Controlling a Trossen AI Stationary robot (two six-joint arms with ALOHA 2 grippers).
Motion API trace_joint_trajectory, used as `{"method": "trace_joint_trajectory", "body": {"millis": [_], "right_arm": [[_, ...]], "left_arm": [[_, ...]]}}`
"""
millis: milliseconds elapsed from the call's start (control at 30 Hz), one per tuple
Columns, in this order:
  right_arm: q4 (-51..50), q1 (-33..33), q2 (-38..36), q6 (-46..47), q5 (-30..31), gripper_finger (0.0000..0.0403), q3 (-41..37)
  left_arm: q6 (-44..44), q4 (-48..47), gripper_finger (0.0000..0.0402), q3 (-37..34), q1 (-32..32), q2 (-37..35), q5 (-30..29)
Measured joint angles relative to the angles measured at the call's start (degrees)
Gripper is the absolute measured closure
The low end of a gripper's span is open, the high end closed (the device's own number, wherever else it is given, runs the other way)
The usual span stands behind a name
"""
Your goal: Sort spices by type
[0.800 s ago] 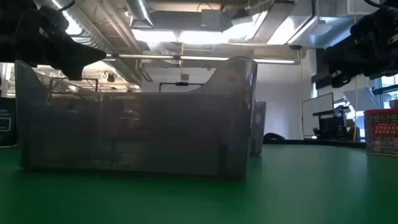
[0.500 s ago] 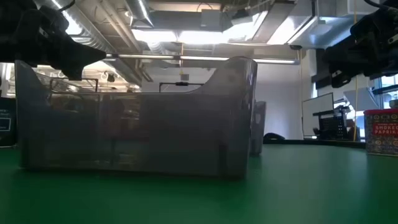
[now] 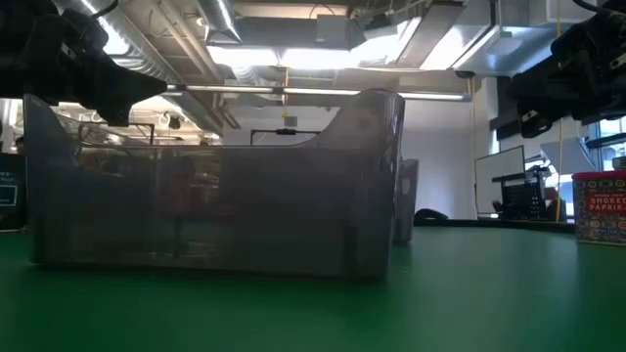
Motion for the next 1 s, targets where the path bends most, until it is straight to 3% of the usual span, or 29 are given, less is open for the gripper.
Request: {"method": "trace_joint_trajectory", "body": {"millis": [1000], "right_arm": [[-0.1,0.0,0.0,0.0,0.0,0.0397,0.0]], "left_arm": [[1.6,0.3,0.0396,0.0,0.0,0.0,0.0]]}}
